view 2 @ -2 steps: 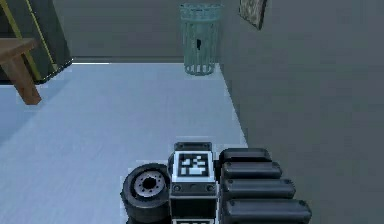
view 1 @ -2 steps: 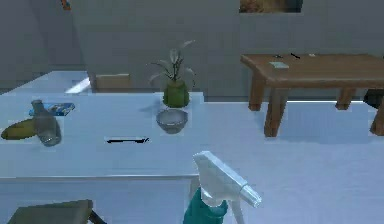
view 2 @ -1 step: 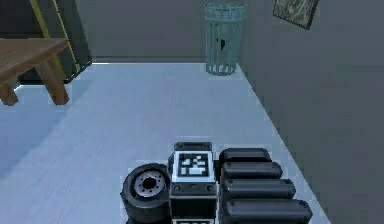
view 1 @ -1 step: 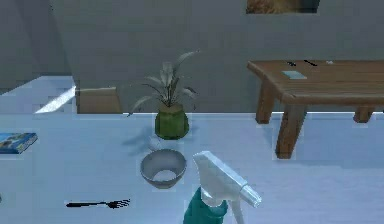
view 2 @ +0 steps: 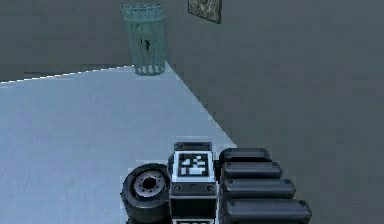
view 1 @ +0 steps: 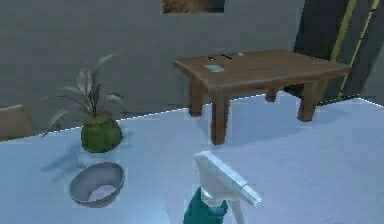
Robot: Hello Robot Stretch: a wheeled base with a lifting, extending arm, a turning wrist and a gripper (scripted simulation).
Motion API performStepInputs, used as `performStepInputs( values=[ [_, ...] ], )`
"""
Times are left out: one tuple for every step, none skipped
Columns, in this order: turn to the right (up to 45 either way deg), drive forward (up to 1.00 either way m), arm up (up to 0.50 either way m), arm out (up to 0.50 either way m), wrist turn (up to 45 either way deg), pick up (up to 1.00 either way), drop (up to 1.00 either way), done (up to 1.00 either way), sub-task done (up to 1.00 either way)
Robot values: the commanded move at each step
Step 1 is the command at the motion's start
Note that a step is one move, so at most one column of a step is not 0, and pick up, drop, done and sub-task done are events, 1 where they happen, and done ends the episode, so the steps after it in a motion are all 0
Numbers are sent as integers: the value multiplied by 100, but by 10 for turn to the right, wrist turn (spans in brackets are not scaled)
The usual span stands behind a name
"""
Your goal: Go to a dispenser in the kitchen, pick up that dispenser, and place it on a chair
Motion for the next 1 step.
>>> performStepInputs(
  values=[
    [-210,0,0,0,0,0,0,0,0]
  ],
)
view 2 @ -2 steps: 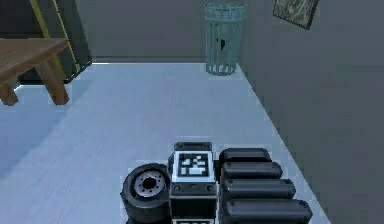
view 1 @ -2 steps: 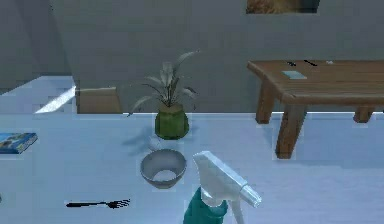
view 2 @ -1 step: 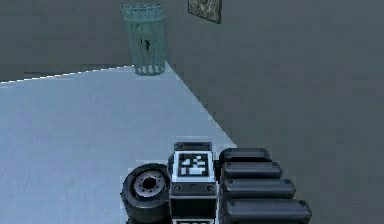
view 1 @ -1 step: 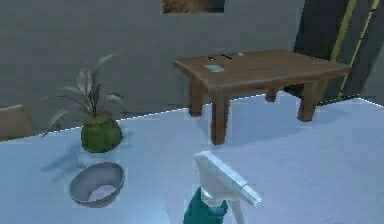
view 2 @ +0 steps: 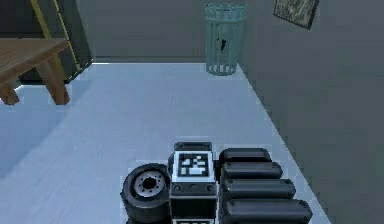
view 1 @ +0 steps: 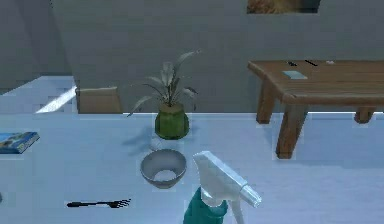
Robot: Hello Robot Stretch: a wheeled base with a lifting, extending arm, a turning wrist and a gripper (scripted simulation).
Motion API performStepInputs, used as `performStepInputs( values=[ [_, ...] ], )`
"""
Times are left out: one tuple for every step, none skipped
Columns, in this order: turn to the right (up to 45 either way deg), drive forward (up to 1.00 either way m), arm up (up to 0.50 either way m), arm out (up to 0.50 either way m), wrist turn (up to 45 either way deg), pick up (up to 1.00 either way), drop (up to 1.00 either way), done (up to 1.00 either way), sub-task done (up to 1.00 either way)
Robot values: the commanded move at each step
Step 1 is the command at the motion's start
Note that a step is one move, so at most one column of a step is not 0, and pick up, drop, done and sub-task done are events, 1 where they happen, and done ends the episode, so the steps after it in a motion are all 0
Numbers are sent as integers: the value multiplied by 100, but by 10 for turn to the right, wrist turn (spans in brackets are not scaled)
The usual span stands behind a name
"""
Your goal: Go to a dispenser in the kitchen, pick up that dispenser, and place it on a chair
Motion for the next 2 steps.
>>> performStepInputs(
  values=[
    [180,0,0,0,0,0,0,0,0],
    [-180,0,0,0,0,0,0,0,0]
  ],
)
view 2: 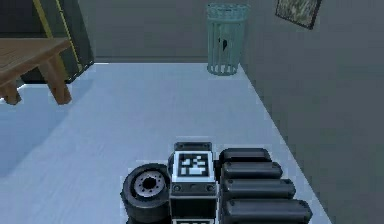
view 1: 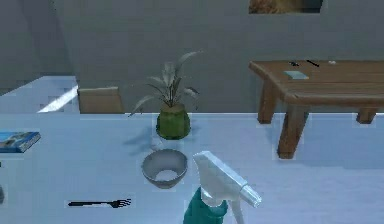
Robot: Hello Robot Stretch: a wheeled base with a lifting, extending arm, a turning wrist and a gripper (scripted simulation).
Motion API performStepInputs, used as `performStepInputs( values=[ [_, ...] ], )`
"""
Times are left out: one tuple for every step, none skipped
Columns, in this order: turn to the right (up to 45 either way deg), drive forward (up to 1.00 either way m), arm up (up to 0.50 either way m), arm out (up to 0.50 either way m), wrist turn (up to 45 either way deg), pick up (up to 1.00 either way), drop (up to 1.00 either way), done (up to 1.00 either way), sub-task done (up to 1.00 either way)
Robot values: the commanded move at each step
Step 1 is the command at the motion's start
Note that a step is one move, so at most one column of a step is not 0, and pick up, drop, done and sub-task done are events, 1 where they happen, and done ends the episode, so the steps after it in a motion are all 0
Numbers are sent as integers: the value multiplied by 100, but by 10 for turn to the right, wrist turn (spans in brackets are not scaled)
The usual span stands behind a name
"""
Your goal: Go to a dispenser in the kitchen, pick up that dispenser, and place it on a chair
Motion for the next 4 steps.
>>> performStepInputs(
  values=[
    [210,0,0,0,0,0,0,0,0],
    [-450,0,0,0,0,0,0,0,0],
    [-450,0,0,0,0,0,0,0,0],
    [-60,0,0,0,0,0,0,0,0]
  ],
)
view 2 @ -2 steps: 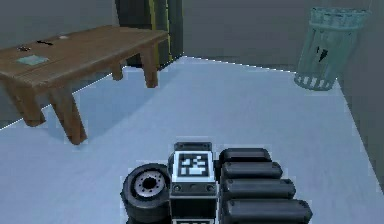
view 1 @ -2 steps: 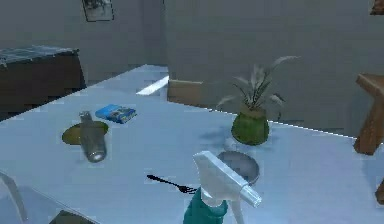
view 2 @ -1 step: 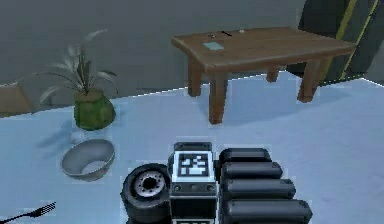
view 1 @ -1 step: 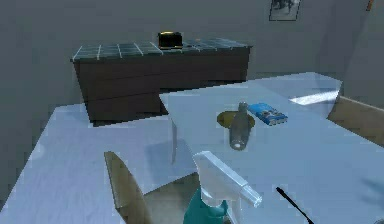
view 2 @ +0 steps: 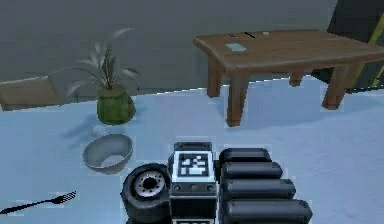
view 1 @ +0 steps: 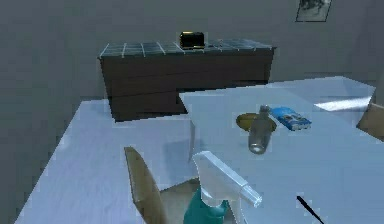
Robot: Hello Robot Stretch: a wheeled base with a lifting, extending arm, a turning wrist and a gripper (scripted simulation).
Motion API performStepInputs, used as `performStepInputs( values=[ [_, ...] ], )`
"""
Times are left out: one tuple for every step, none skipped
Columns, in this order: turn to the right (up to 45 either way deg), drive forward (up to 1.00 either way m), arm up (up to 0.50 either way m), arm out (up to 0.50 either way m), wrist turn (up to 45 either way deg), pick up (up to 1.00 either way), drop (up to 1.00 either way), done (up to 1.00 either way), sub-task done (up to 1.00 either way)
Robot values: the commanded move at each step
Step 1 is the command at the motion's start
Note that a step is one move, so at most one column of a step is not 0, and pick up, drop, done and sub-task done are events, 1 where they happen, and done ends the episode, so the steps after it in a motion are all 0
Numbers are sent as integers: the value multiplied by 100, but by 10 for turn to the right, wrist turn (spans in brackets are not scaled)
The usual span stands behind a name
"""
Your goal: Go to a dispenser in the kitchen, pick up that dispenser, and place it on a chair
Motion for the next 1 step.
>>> performStepInputs(
  values=[
    [0,25,0,0,0,0,0,0,0]
  ],
)
